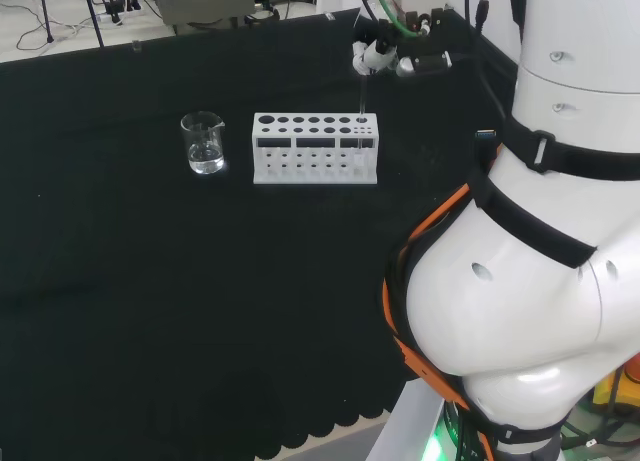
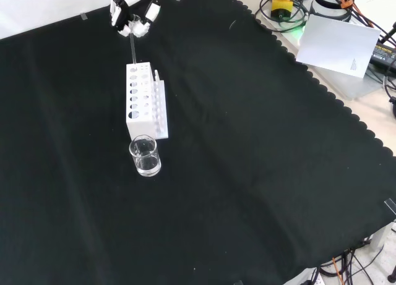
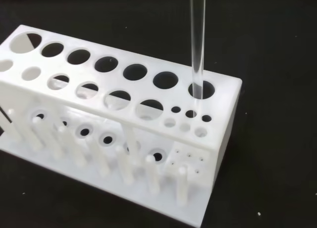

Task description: Take the glass rod from the white test tube rack.

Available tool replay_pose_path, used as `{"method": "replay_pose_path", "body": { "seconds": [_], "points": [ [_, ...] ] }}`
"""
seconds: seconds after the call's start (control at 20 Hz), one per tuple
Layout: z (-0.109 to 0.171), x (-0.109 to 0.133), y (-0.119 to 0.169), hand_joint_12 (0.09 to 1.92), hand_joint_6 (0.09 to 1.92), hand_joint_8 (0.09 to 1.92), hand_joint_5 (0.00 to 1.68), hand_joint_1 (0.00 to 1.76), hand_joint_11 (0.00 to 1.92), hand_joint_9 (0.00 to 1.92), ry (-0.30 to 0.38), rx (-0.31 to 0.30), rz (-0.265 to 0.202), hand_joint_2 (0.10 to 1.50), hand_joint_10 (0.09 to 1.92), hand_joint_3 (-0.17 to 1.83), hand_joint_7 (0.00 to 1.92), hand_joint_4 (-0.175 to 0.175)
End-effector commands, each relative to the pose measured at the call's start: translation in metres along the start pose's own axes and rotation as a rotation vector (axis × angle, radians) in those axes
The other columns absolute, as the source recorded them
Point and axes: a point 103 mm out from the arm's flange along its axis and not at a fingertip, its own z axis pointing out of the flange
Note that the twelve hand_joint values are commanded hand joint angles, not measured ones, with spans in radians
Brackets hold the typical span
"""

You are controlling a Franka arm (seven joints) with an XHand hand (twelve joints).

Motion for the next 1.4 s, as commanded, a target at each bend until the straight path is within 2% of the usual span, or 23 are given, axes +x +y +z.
{"method": "replay_pose_path", "body": {
  "seconds": [0.05, 0.15, 0.35, 0.5, 0.9, 1.2, 1.4],
  "points": [
    [-0.008, 0.003, 0.008, 1.03, 1.21, 1.26, 0.82, 1.24, 1.28, 1.49, 0.001, -0.171, 0.015, 0.87, 1.09, 0.59, 1.05, -0.175],
    [-0.017, 0.000, 0.008, 1.03, 1.12, 1.24, 0.89, 1.28, 1.34, 1.51, 0.013, -0.266, 0.007, 0.76, 1.10, 0.74, 1.11, -0.175],
    [-0.045, -0.001, 0.000, 1.02, 1.00, 1.15, 0.99, 1.30, 1.41, 1.55, 0.065, -0.342, 0.007, 0.66, 1.04, 0.83, 1.19, -0.175],
    [-0.071, 0.003, -0.011, 1.03, 0.96, 1.11, 1.02, 1.31, 1.44, 1.56, 0.075, -0.359, 0.008, 0.63, 1.00, 0.86, 1.22, -0.175],
    [-0.113, 0.017, -0.051, 1.06, 0.91, 1.06, 1.06, 1.31, 1.46, 1.60, 0.078, -0.300, -0.002, 0.60, 0.93, 0.88, 1.26, -0.175],
    [-0.153, 0.022, -0.072, 1.07, 0.89, 1.05, 1.07, 1.32, 1.46, 1.61, 0.095, -0.341, -0.027, 0.60, 0.92, 0.88, 1.26, -0.175],
    [-0.165, 0.026, -0.075, 1.07, 0.89, 1.04, 1.07, 1.32, 1.46, 1.61, 0.094, -0.355, -0.043, 0.60, 0.92, 0.88, 1.26, -0.175]
  ]
}}
